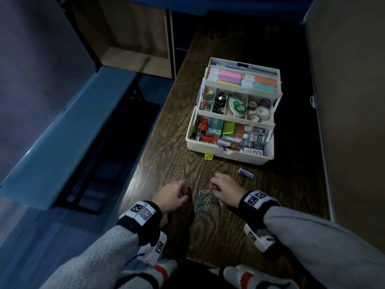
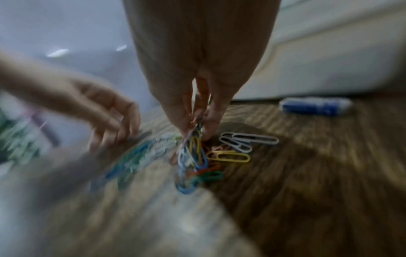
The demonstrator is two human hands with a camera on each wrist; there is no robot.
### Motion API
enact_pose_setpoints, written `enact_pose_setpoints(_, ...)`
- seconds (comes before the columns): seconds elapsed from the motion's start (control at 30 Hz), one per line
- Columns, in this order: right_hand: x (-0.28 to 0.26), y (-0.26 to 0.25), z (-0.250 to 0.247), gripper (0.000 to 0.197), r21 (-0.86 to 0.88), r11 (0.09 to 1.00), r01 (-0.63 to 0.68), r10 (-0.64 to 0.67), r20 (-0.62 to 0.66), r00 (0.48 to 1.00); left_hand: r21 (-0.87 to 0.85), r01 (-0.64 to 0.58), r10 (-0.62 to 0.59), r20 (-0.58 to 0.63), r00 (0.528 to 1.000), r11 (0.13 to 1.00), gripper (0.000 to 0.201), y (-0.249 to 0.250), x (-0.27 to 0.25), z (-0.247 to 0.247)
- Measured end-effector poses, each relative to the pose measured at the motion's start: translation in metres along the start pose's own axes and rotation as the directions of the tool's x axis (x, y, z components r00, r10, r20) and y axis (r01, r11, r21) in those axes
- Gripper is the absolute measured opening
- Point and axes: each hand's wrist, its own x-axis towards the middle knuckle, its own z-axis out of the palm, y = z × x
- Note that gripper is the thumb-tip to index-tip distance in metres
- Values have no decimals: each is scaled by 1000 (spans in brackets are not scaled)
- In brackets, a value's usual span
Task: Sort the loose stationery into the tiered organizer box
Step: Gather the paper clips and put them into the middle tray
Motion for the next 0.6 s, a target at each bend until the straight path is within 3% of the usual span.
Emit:
enact_pose_setpoints(0.2,-6,14,-10,6,326,921,-214,262,-111,959,20,-6,3,136,991,1000,72,32,10,13)
enact_pose_setpoints(0.3,-13,24,-17,7,513,819,-257,371,-132,919,-2,-27,27,149,989,1000,73,50,18,18)
enact_pose_setpoints(0.47,-29,38,-27,9,662,715,-225,440,-176,881,-50,-80,86,138,987,996,62,71,33,20)
enact_pose_setpoints(0.53,-35,43,-29,9,696,686,-214,460,-187,868,49,-149,140,145,979,988,64,73,35,18)
enact_pose_setpoints(0.6,-41,48,-31,10,724,657,-212,480,-184,858,301,-308,252,210,945,903,78,69,36,15)
